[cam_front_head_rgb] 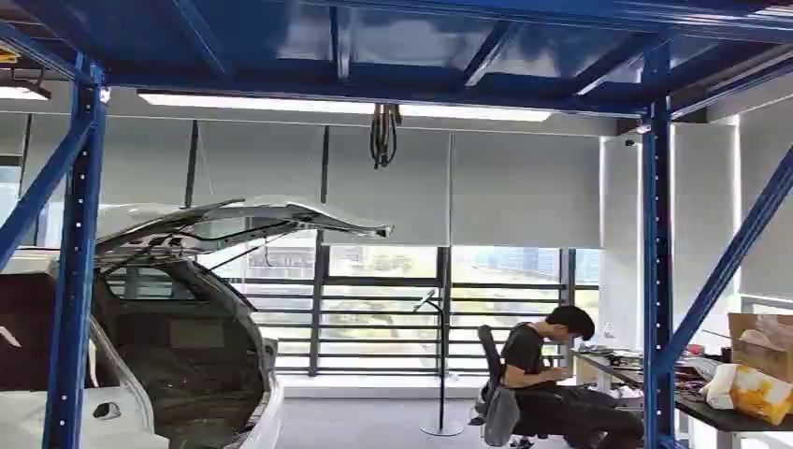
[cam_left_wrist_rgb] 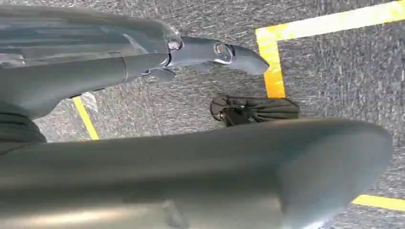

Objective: Take the parts from the cabinet and place them on the table.

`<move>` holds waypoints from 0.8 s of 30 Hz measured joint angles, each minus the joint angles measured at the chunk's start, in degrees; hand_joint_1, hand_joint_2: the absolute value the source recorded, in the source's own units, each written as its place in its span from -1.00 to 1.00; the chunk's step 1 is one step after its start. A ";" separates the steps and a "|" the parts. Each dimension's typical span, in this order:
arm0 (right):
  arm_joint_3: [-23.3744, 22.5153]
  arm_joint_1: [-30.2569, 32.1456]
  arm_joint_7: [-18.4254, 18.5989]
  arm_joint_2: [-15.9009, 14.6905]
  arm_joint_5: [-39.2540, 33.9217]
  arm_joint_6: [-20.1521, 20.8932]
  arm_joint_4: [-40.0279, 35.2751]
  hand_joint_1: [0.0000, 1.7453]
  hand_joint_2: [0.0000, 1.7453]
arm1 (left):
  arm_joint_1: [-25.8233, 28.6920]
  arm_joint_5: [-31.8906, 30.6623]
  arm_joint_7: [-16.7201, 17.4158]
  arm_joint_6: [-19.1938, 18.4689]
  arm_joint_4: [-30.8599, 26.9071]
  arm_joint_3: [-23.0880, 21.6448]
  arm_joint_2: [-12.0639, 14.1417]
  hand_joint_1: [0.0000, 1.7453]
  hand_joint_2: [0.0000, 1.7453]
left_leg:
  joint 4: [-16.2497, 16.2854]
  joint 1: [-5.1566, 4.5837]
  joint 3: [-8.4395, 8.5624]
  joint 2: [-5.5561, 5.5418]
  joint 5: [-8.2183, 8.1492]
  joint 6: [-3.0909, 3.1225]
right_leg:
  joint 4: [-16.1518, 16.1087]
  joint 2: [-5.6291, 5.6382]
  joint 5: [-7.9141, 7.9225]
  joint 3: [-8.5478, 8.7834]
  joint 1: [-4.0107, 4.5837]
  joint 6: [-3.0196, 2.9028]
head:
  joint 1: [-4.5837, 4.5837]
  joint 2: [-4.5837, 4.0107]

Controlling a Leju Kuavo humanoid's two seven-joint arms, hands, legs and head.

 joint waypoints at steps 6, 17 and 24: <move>1.66 0.07 5.43 -3.43 -7.87 1.03 1.18 -1.00 -1.00 | -0.22 -0.31 -0.35 0.00 0.42 1.95 -0.11 -1.00 -1.00 | 0.06 -0.21 -0.04 0.00 -0.07 0.29 | -0.23 -0.09 0.15 0.04 -0.17 0.39 | 0.00 0.00; 6.60 3.65 10.73 -0.27 5.42 -10.40 -1.27 -1.00 -1.00 | -0.41 0.81 0.11 1.09 1.25 5.24 -1.14 -1.00 -1.00 | 0.05 0.04 -0.03 0.01 -0.07 0.28 | -0.13 -0.05 0.07 -0.07 0.00 0.70 | 0.00 0.00; 10.27 5.07 12.55 2.97 12.14 -15.13 -4.79 -1.00 -1.00 | -0.48 1.22 0.28 1.29 1.38 6.01 -1.55 -1.00 -1.00 | 0.03 0.08 -0.03 0.01 -0.06 0.27 | -0.08 -0.09 0.06 -0.08 0.08 0.69 | 0.00 0.00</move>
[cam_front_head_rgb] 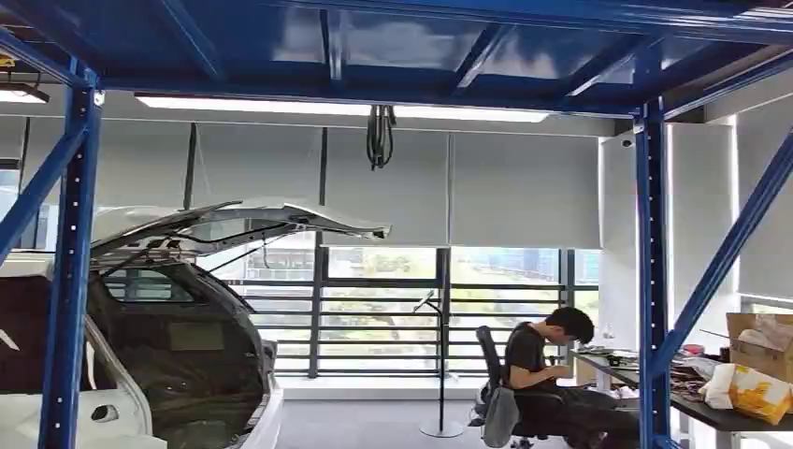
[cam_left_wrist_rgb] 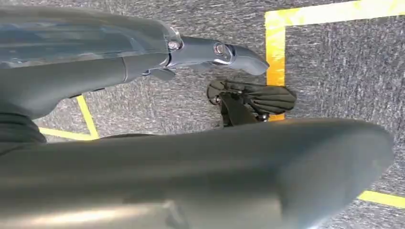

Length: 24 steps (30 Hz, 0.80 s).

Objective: Take the parts from the cabinet and place them on the table.

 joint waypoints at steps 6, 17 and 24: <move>0.44 -0.20 -0.72 0.26 7.39 -3.12 -1.07 -1.00 -1.00 | -0.01 -0.04 0.26 -0.11 0.00 0.04 -0.07 -1.00 -1.00 | 0.00 -0.05 0.01 0.00 0.00 0.00 | 0.00 -0.01 0.00 0.03 -0.05 0.00 | 0.00 0.00; -0.99 -0.28 4.22 0.35 21.19 -9.36 -0.63 -1.00 -1.00 | 0.01 -0.26 0.42 -0.13 0.00 0.04 -0.15 -1.00 -1.00 | 0.00 -0.06 0.01 0.00 0.00 0.00 | 0.00 -0.01 0.00 0.01 -0.06 0.00 | 0.00 0.00; -3.74 -0.25 12.69 0.59 36.01 -11.19 1.59 -1.00 -1.00 | 0.01 -0.48 0.46 -0.09 0.00 0.04 -0.17 -1.00 -1.00 | 0.00 -0.06 0.01 0.00 0.00 0.00 | 0.00 -0.01 0.00 0.02 -0.06 0.00 | 0.00 0.00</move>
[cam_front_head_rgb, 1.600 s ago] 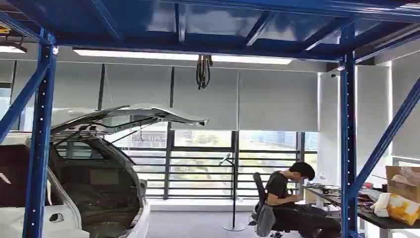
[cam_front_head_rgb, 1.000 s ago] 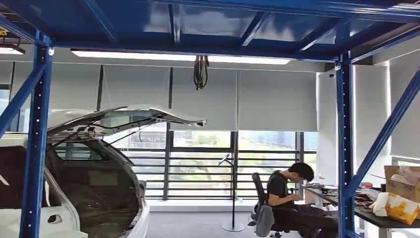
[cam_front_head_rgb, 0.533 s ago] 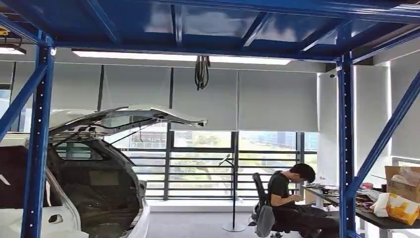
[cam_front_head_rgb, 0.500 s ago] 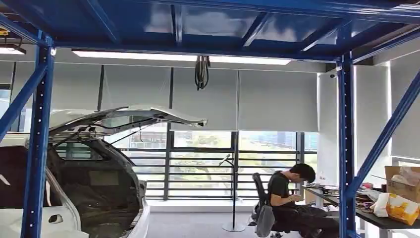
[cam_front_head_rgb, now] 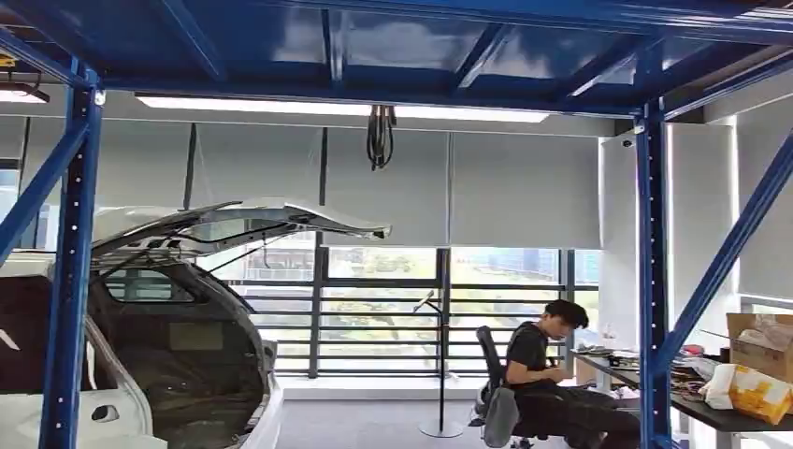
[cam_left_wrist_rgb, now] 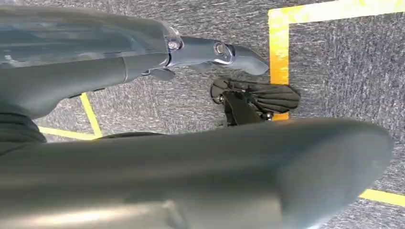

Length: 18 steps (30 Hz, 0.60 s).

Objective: Take the parts from the cabinet and place them on the table.

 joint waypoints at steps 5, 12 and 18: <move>-2.10 0.11 2.26 0.04 3.51 1.20 3.07 -1.00 -1.00 | 0.01 -0.24 0.37 -0.04 0.00 0.00 0.00 -1.00 -1.00 | 0.00 0.00 0.00 0.00 0.00 0.00 | 0.00 0.00 0.00 0.00 0.00 0.00 | 0.00 0.00; -4.46 0.52 2.32 0.04 3.33 2.34 6.08 -1.00 -1.00 | 0.03 -0.59 0.57 -0.04 0.00 0.00 0.00 -1.00 -1.00 | 0.00 0.00 -0.01 0.00 0.00 0.00 | 0.00 0.00 0.00 -0.02 0.00 0.00 | 0.02 0.00; -4.57 0.84 2.12 0.04 3.13 2.54 7.11 -1.00 -1.00 | 0.04 -0.59 0.52 -0.09 0.00 0.00 0.00 -1.00 -1.00 | 0.00 0.01 0.00 0.00 0.00 0.00 | 0.00 0.00 0.00 -0.01 0.01 0.00 | 0.00 0.00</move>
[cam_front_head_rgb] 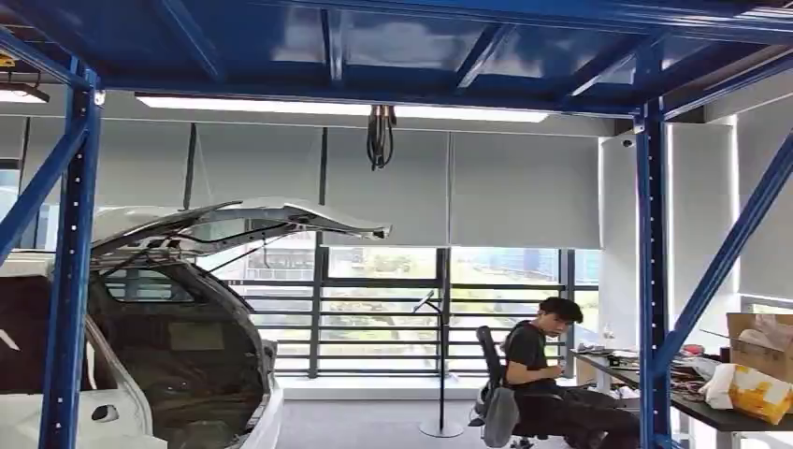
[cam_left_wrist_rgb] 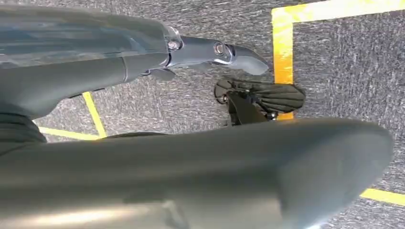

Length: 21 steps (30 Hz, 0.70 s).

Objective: Take the parts from the cabinet and place them on the table.

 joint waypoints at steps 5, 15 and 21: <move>0.02 0.32 -0.37 0.02 -0.07 0.15 0.33 -1.00 -1.00 | -0.01 -0.13 -0.09 -0.09 0.00 0.00 0.00 -1.00 -1.00 | 0.00 0.00 0.00 0.00 0.00 0.00 | 0.00 0.00 0.00 0.00 0.00 0.00 | 0.00 0.00; 0.13 0.60 -0.61 0.22 -0.31 0.46 0.81 -1.00 -1.00 | 0.02 -0.15 -0.13 -0.15 0.00 0.00 0.00 -1.00 -1.00 | 0.13 -0.44 -0.03 -0.01 -0.01 0.10 | -0.04 0.00 0.09 0.00 -0.44 0.22 | 0.00 0.00; 0.13 0.67 -0.74 0.31 -0.42 0.46 0.74 -1.00 -1.00 | -0.06 -0.15 -0.13 -0.17 0.00 0.00 -0.11 -1.00 -1.00 | -0.80 -0.06 0.40 0.32 0.54 1.41 | -0.11 0.18 -0.14 0.08 -0.74 1.21 | 0.02 0.00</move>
